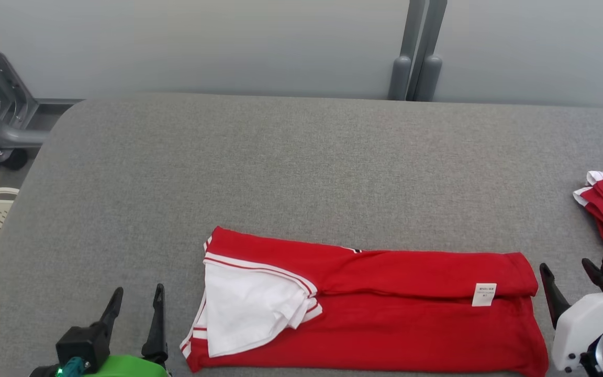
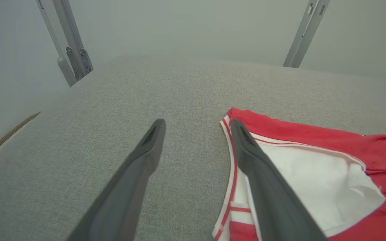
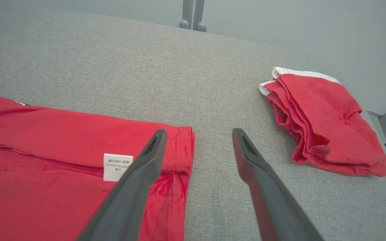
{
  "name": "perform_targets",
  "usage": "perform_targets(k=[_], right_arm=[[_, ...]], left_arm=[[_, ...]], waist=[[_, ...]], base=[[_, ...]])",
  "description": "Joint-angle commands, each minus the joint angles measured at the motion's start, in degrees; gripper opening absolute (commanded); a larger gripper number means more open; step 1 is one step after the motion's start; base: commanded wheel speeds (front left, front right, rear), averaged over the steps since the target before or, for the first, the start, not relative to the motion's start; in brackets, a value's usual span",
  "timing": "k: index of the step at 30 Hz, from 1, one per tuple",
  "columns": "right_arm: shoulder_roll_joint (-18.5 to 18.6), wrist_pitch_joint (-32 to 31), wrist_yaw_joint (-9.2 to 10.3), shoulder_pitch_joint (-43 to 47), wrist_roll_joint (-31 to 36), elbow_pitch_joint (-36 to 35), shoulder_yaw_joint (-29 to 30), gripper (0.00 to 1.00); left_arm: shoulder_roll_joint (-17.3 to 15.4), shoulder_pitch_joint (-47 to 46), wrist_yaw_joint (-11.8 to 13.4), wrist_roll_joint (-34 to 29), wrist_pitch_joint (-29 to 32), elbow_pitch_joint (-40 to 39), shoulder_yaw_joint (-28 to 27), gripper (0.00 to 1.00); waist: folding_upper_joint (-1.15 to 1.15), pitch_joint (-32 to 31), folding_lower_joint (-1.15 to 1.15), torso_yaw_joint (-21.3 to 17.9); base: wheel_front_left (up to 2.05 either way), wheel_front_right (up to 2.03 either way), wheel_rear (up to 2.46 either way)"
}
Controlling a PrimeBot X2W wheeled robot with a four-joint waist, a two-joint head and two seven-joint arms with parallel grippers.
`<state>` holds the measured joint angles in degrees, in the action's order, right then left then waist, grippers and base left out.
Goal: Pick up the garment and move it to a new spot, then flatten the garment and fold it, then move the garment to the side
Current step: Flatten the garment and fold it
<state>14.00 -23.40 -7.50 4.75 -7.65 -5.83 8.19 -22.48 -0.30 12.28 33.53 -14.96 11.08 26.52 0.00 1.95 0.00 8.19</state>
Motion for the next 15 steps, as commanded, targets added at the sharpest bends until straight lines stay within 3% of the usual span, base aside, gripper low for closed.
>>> perform_targets(k=[1,5,11,15], right_arm=[[-1.7,2.2,0.04,1.1,0.8,-0.3,0.7,1.00],[-6.6,8.1,0.04,2.9,1.3,0.6,1.7,1.00],[-9.7,19.3,0.05,3.6,3.0,3.7,2.4,1.00],[-10.8,27.9,0.04,1.7,0.9,8.2,0.2,1.00]], left_arm=[[0.6,1.0,-0.4,0.9,-0.3,-0.6,-1.3,1.00],[2.4,1.0,-1.5,1.4,-0.3,-2.2,-4.6,1.00],[4.6,-1.5,-4.8,-0.6,-0.2,-4.9,-8.2,1.00],[6.2,-0.2,-10.4,-3.9,-0.2,-5.4,-10.9,1.00]], waist=[[0.00,-1.2,0.00,0.1],[0.00,-3.2,0.00,-0.1],[0.00,-4.9,0.00,-0.6],[0.00,-5.8,0.00,-2.7]], base=[[0.00,0.00,0.00],[0.00,0.00,0.00],[0.00,0.00,0.00],[0.00,0.00,0.00]])
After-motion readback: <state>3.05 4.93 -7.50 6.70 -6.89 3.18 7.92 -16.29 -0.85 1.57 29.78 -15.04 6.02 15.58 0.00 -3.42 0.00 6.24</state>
